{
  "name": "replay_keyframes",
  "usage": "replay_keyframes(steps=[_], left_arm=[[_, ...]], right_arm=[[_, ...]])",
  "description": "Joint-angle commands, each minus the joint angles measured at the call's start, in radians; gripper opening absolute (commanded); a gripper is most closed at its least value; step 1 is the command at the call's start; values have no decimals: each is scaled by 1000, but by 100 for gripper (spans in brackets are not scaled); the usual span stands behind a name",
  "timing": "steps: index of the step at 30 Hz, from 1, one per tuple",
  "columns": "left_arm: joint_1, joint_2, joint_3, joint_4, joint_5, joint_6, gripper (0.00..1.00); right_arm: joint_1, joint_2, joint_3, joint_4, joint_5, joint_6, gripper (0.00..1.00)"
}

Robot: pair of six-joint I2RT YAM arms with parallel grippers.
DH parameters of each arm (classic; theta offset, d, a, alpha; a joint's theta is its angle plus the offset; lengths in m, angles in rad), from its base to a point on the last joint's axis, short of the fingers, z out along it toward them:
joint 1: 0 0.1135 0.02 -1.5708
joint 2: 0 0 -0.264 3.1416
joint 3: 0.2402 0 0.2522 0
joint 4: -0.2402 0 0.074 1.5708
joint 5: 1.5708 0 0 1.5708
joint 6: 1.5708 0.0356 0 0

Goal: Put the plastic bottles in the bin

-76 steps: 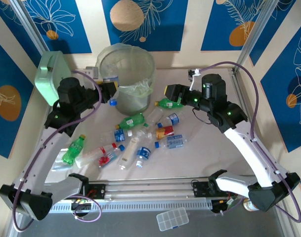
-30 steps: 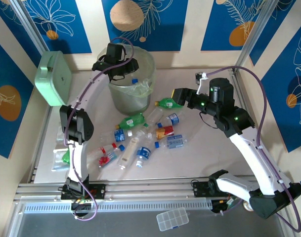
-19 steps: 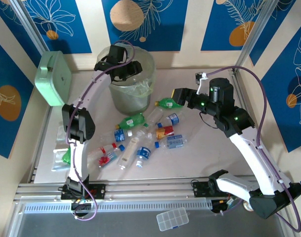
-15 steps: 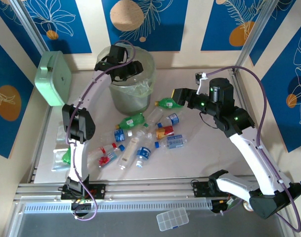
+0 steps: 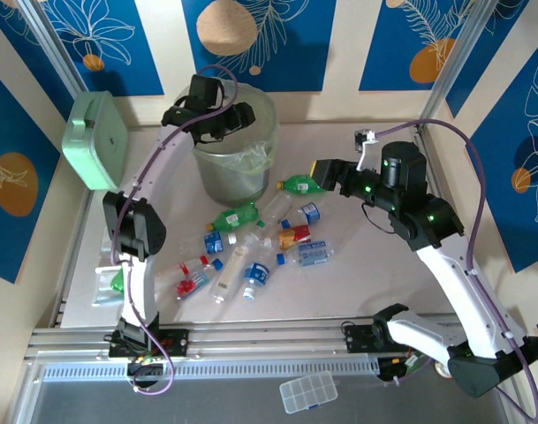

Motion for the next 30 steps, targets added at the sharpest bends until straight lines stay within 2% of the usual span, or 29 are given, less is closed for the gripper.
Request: replay_keyframes(steps=[1,4,7,12,15,22,26,30], left_arm=[[-15,-117,17,-35,-39,41,69],[-40,-194,1,-56,-114,93,68],[-80,-303,-87,-42,-207,132,67],[-158,-543,-386,93,-356,172,65],[-203,-666,-523,118,-424,196,64],[-234,-849,-753,39,-345,220,64],[-234,-939,-882,32,-333,235,65],[-234,-1018,-1031,95,-351,218,67]], right_arm=[[5,-22,34,-21,9,-20,71],[8,-28,33,-26,9,-22,71],[15,-33,28,-34,9,-22,71],[31,-36,-29,-31,9,-16,71],[48,-30,-66,-26,-3,-4,71],[96,15,-116,-59,2,13,71],[94,34,-161,-98,32,92,71],[66,38,-248,-96,58,250,71]])
